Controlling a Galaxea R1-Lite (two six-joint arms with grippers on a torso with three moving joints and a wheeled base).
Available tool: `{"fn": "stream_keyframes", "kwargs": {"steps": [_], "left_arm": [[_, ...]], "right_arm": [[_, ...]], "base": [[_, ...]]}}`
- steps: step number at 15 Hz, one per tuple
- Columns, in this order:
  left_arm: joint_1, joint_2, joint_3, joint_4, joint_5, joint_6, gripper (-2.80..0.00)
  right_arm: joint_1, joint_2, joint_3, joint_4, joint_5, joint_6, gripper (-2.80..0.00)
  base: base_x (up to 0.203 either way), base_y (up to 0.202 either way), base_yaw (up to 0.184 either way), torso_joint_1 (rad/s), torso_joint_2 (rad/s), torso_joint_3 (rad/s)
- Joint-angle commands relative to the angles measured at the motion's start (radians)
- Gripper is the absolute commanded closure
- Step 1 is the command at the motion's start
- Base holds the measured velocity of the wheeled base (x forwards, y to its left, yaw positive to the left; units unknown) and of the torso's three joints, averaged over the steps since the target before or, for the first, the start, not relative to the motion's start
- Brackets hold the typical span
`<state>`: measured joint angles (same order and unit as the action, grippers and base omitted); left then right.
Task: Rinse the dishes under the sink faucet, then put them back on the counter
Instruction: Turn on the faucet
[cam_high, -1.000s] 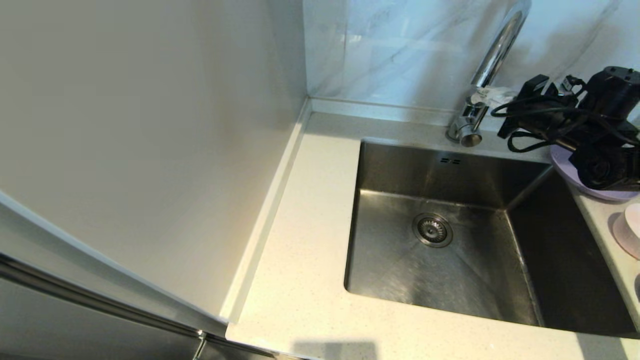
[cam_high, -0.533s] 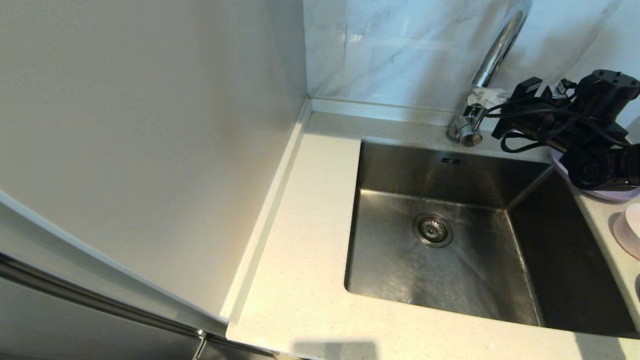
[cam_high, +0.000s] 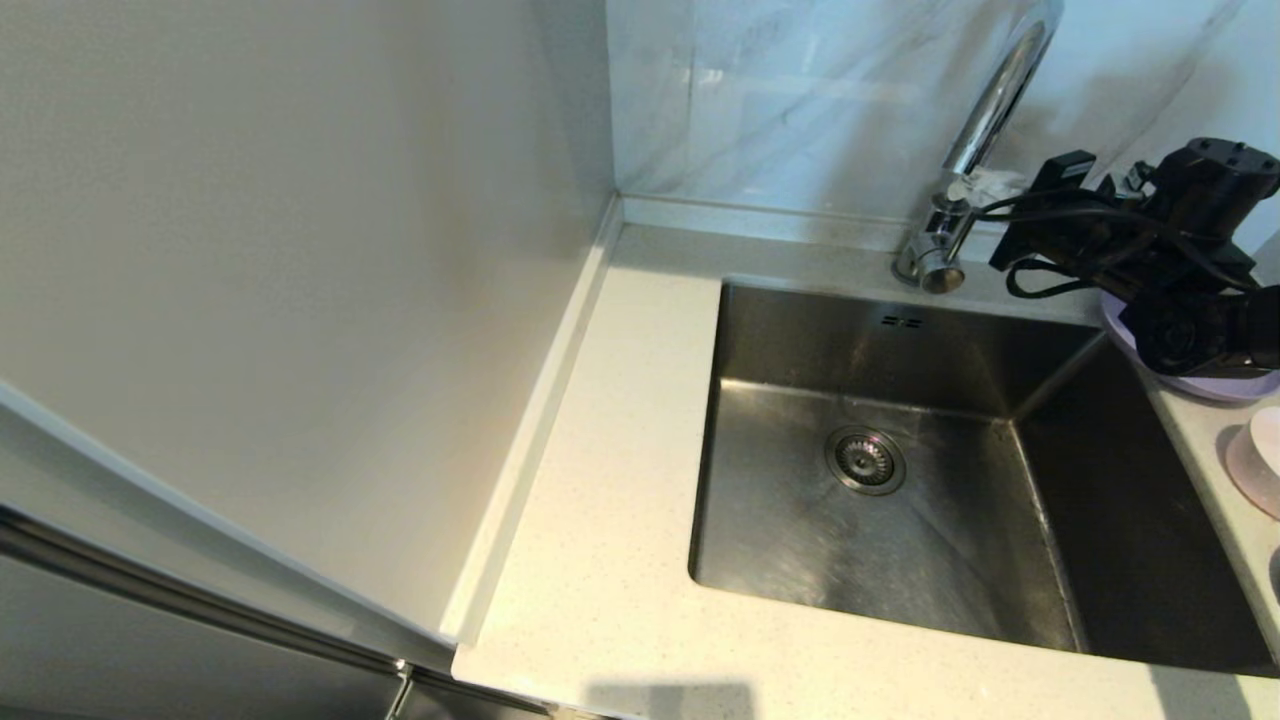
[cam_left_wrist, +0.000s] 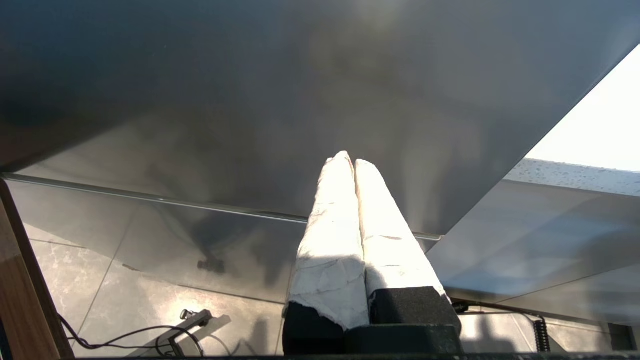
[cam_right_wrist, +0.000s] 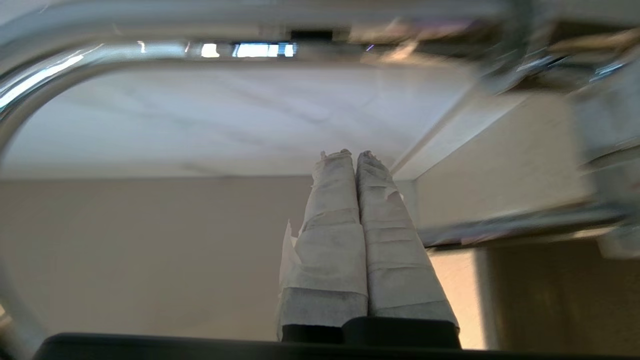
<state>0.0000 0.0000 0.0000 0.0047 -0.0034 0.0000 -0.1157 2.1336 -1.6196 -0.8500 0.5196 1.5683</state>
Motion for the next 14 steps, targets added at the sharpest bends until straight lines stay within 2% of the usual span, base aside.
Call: {"fn": "stream_keyframes", "kwargs": {"steps": [1, 4, 9, 14], "left_arm": [[0.000, 0.000, 0.000, 0.000, -0.001, 0.000, 0.00], [0.000, 0.000, 0.000, 0.000, 0.000, 0.000, 0.00], [0.000, 0.000, 0.000, 0.000, 0.000, 0.000, 0.00], [0.000, 0.000, 0.000, 0.000, 0.000, 0.000, 0.00]], "right_arm": [[-0.001, 0.066, -0.031, -0.004, -0.010, 0.007, 0.00], [-0.018, 0.109, -0.080, -0.004, -0.023, 0.006, 0.00], [-0.034, 0.100, -0.056, -0.004, -0.004, 0.006, 0.00], [-0.110, 0.029, 0.054, -0.013, 0.230, 0.013, 0.00]], "base": [[0.000, 0.000, 0.000, 0.000, 0.00, 0.000], [0.000, 0.000, 0.000, 0.000, 0.00, 0.000], [0.000, 0.000, 0.000, 0.000, 0.00, 0.000], [0.000, 0.000, 0.000, 0.000, 0.00, 0.000]]}}
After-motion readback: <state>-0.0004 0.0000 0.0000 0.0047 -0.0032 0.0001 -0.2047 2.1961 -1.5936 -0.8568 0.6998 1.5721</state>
